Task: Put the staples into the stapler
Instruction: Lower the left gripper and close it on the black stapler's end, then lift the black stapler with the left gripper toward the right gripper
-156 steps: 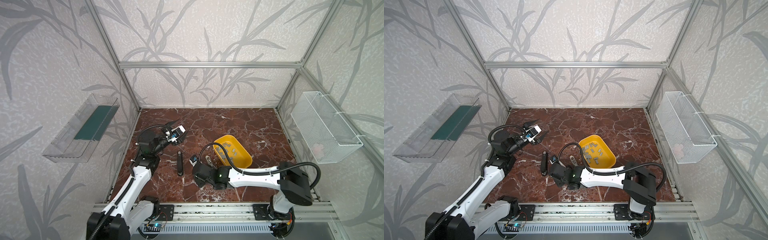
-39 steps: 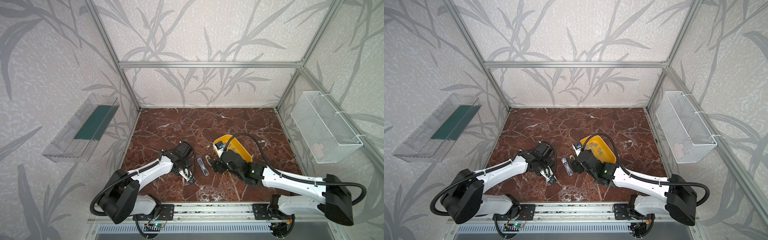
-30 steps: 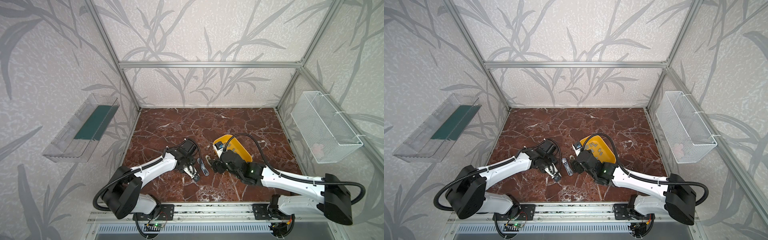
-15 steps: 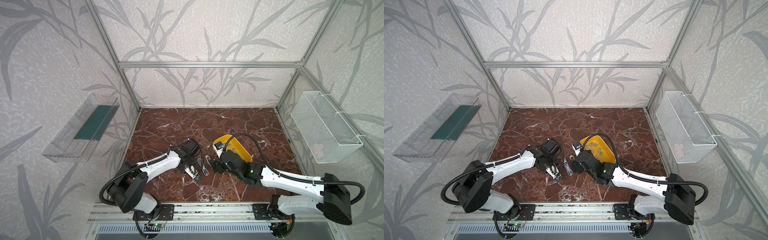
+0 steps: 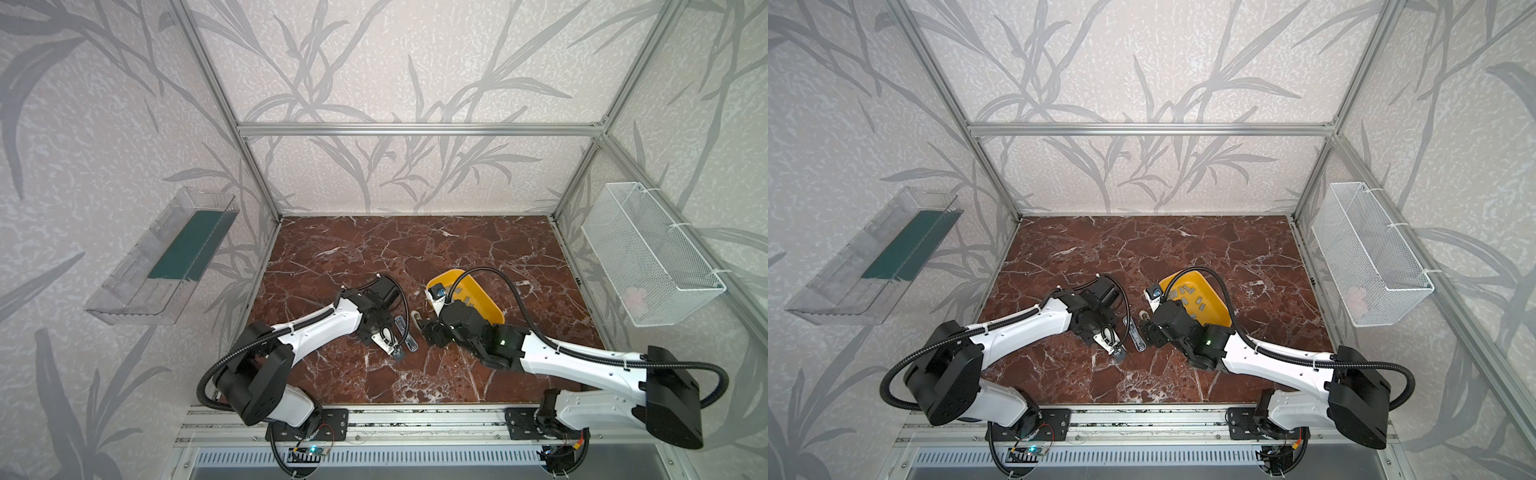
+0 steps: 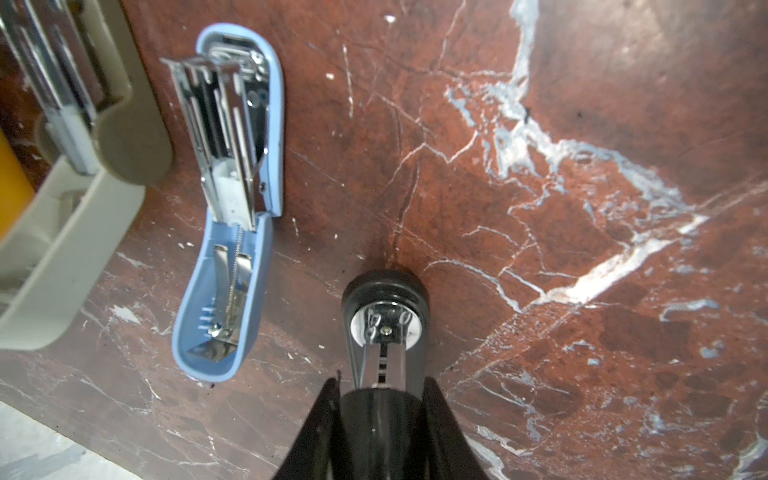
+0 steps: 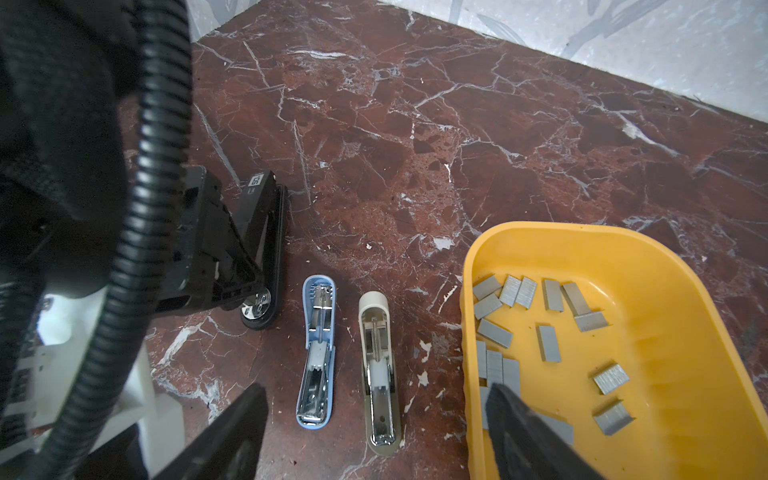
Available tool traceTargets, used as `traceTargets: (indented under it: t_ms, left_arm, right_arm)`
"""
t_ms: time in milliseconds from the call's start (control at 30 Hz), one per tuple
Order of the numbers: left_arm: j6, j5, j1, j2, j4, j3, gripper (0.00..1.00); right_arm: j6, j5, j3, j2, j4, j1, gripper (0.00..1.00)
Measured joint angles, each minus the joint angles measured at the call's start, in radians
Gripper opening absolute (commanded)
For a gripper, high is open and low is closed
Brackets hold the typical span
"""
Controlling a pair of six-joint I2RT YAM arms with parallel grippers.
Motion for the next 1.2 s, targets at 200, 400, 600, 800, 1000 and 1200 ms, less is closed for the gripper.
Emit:
traceTargets:
  t_ms: [200,400,600,800,1000,1200]
  left_arm:
    - [-0.085,0.037,0.032,-0.037,-0.058,0.062,0.0]
    - [-0.239,0.098,0.136,-0.172,-0.054,0.187,0.0]
    - [-0.463,0.171,0.158,-0.266,0.084,0.211,0.0]
    - [-0.708,0.3,0.142,-0.339,0.351,0.074,0.0]
    - [-0.943,0.372,0.143,-0.321,0.475,0.026,0.0]
    - [-0.952,0.488,0.144,-0.323,0.524,0.021,0.0]
  right_arm:
    - [0.005,0.001,0.0,0.0,0.0,0.0,0.84]
    - [0.006,0.007,-0.003,-0.012,0.008,0.0,0.83]
    - [0.006,0.019,-0.048,-0.08,0.051,0.0,0.82]
    - [0.001,0.048,-0.121,-0.175,0.109,0.0,0.82]
    - [-0.003,0.06,-0.163,-0.257,0.144,0.0,0.82]
    - [-0.003,0.021,-0.182,-0.293,0.196,0.0,0.81]
